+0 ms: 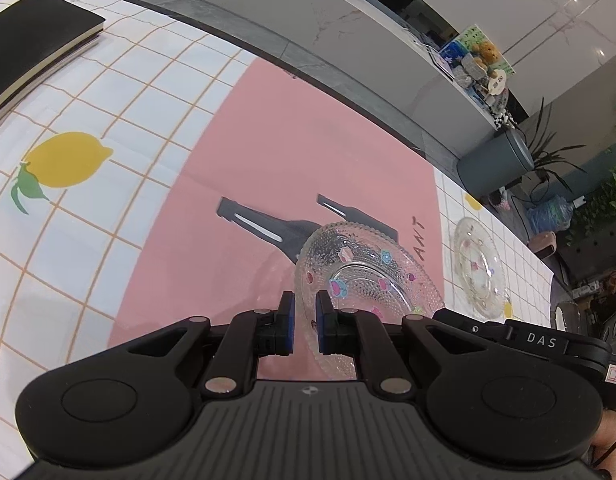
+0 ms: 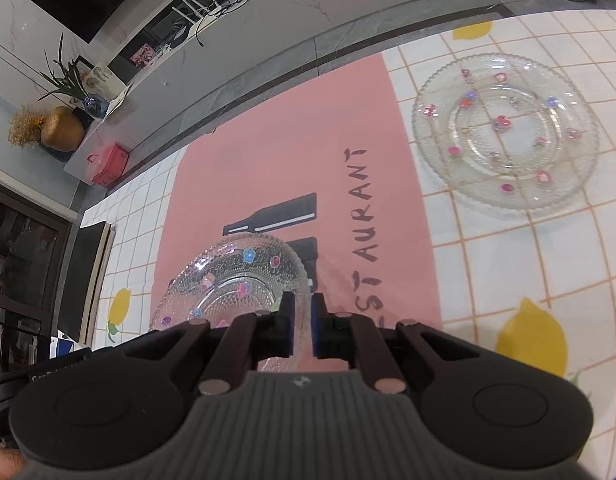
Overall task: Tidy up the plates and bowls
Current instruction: 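Lift the glass plate with both grippers, carry and lower it, open both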
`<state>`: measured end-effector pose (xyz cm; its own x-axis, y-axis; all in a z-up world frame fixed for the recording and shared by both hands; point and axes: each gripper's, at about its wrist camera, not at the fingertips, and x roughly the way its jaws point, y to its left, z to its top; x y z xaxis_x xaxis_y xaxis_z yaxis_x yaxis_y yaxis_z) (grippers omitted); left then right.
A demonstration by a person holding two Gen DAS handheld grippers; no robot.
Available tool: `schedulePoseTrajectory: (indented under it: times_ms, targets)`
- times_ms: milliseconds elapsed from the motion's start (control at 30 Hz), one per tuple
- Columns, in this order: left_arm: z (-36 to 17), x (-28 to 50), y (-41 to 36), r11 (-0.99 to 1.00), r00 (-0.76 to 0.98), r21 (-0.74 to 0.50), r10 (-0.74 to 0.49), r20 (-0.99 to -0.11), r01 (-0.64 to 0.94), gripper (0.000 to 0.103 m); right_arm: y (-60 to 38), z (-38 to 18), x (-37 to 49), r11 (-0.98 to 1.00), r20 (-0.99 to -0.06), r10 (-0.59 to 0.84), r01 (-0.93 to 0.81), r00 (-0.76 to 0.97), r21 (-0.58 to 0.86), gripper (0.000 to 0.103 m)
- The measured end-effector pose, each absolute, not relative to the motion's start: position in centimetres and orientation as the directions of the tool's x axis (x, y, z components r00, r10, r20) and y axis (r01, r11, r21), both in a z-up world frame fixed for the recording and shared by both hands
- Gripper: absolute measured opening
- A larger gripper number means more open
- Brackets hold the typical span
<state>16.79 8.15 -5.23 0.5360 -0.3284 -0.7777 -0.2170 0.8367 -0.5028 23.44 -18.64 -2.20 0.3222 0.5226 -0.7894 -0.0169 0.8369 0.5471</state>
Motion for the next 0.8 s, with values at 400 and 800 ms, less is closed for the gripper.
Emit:
schedulePoseTrajectory:
  times_ms: [400,800]
  targets:
    - [-4.5,15.2,4.9,0.840,0.544,-0.518,-0.362,-0.757,-0.162,0.011,-22.6,-1.0,21.0,0.839,-0.792,0.506,0.018,0.342,0.544,0.006]
    - [-5.7,14.2,1.1,0.856,0.484,-0.510,-0.409,-0.774,-0.091,0.012,-26.3,-1.4,18.0,0.867,-0.829,0.446,0.068,0.337,0.494,0.006]
